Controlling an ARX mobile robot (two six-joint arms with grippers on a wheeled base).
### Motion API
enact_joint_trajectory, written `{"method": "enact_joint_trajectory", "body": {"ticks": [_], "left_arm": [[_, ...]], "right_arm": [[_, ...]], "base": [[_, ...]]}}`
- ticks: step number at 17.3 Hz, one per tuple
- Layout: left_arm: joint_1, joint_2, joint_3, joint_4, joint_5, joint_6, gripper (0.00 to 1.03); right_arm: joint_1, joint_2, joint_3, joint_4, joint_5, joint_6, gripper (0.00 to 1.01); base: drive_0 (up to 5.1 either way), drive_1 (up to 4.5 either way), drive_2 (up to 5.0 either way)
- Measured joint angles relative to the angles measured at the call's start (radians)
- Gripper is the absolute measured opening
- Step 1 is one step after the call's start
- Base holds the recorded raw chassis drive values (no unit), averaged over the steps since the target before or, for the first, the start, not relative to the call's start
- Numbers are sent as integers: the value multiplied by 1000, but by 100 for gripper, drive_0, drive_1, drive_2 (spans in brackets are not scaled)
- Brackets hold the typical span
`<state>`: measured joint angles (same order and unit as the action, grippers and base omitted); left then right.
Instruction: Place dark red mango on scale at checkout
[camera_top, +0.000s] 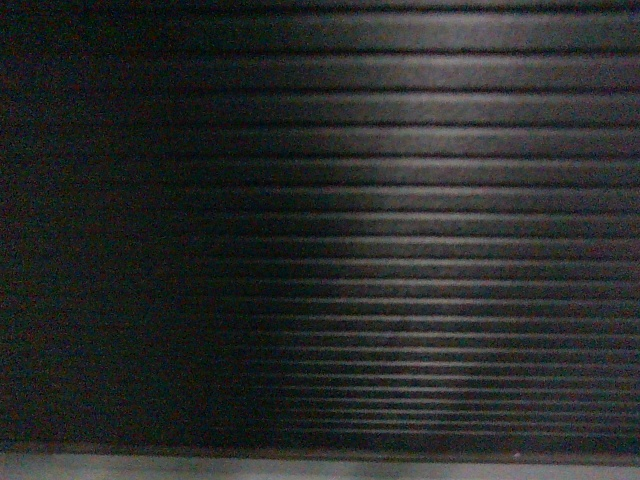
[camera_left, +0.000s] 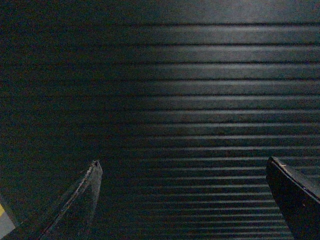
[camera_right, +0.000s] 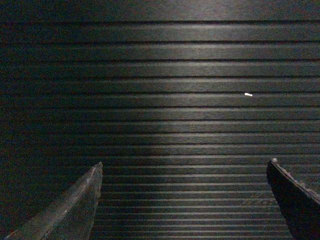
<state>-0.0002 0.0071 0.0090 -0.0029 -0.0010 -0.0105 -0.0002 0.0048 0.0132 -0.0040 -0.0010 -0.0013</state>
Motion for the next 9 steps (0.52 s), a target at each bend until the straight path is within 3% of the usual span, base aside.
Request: {"method": "enact_joint_trajectory", "body": {"ticks": [9], "left_arm": [[0,0,0,-3,0,0,98]], "right_arm": [[0,0,0,-2,1,1,98]], "base": [[0,0,0]]}}
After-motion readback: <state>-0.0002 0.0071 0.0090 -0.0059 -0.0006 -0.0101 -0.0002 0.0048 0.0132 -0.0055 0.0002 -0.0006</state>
